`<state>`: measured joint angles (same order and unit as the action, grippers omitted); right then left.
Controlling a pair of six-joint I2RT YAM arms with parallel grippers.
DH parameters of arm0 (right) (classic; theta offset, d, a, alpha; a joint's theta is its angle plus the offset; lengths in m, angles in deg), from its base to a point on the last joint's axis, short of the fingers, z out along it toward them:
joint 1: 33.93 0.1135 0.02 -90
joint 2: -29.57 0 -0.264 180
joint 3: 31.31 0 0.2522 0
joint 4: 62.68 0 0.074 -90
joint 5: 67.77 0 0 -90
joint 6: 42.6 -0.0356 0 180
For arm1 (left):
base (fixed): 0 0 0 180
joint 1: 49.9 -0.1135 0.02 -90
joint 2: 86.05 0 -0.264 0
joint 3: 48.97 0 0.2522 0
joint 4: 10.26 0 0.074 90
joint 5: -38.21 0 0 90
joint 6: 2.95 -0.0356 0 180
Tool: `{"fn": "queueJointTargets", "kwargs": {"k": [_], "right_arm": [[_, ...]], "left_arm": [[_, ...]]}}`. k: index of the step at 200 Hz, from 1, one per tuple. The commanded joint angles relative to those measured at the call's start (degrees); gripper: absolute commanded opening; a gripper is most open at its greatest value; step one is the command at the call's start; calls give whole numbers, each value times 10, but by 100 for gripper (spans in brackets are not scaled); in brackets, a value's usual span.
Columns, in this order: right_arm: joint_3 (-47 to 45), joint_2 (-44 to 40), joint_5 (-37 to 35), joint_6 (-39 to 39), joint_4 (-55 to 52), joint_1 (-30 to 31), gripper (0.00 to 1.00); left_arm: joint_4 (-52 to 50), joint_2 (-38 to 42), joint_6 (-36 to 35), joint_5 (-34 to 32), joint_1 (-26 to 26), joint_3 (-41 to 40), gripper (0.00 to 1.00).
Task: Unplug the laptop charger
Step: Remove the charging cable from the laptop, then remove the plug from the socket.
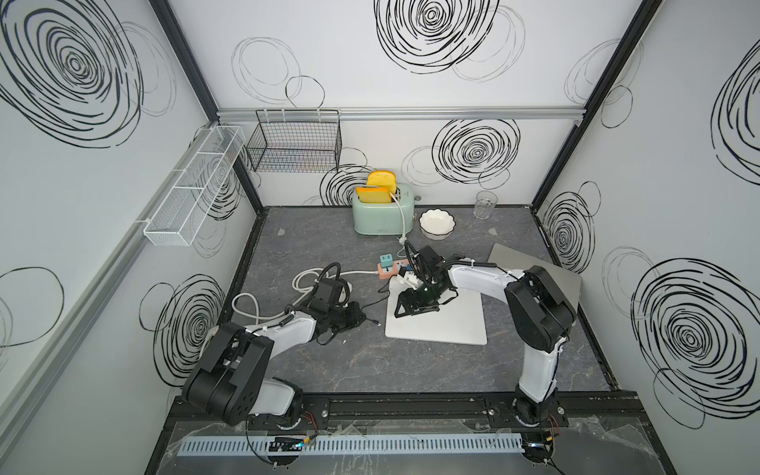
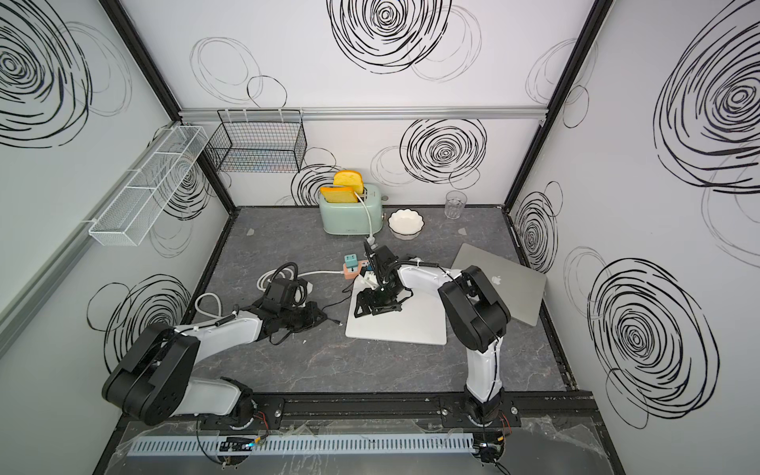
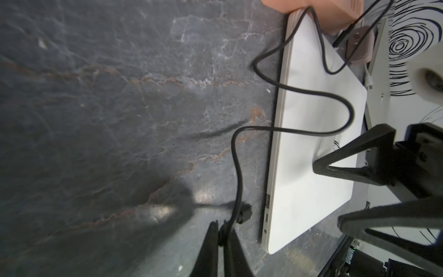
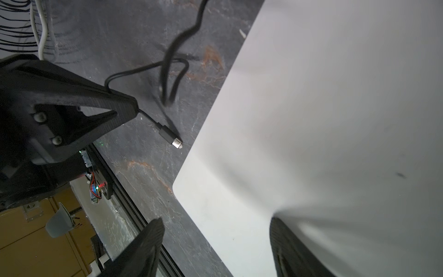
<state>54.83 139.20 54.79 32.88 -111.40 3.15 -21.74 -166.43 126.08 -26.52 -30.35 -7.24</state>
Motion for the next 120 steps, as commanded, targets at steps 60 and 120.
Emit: {"fn": "queueJointTargets", "kwargs": {"k": [60,120], "right_arm": [[326,86,-109,-4,-127,-54,75],[512,230,-131,-53,-146,-53,80]], "left_arm": [[-75,85,-38,16,-21,57,62],[-4,-6,0,63,-79,109,83]]}}
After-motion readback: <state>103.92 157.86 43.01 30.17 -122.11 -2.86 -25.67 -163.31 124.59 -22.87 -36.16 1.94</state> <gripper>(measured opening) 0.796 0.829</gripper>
